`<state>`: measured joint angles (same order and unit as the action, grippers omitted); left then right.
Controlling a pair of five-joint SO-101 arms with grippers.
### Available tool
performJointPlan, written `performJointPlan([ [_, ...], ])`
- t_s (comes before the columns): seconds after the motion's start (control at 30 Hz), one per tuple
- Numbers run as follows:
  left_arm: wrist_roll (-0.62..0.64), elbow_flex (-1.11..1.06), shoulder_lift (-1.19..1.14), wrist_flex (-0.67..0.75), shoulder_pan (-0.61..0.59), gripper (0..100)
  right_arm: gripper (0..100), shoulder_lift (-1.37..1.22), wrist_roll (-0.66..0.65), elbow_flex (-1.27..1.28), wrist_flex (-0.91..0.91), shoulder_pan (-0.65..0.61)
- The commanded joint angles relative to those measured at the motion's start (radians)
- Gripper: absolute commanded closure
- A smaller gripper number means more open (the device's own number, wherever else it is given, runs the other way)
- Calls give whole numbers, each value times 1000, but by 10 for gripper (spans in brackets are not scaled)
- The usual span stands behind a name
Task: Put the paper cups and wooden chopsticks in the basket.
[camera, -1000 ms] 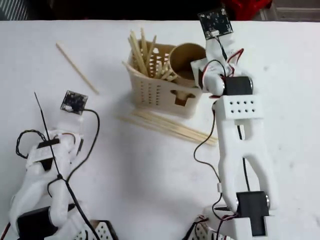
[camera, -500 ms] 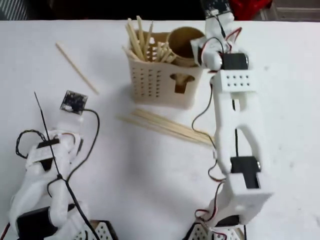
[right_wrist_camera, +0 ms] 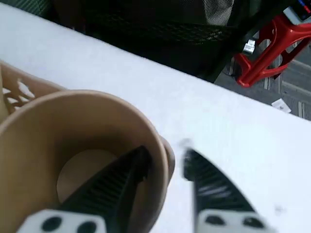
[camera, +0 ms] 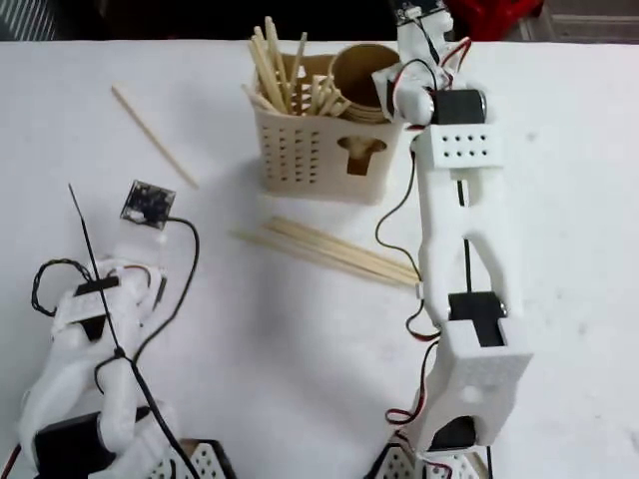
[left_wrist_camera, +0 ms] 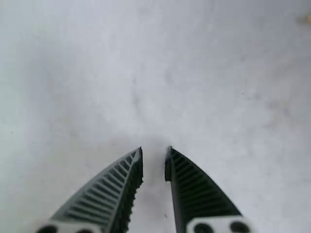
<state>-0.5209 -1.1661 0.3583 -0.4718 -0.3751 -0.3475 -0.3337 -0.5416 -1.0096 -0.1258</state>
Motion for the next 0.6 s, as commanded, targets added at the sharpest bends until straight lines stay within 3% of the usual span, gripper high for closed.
performJointPlan([
  [0.0, -11, -2, 31, 15, 16, 902, 741, 94, -5, -129, -124, 4],
  [0.3, -11, -2, 31, 15, 16, 902, 730, 229, -5, -302, -183, 1],
  [0.43, -11, -2, 31, 15, 16, 902, 731, 343, -14, -345, -372, -59],
  [0.57, -11, -2, 31, 15, 16, 902, 796, 467, -52, -338, -587, -222],
])
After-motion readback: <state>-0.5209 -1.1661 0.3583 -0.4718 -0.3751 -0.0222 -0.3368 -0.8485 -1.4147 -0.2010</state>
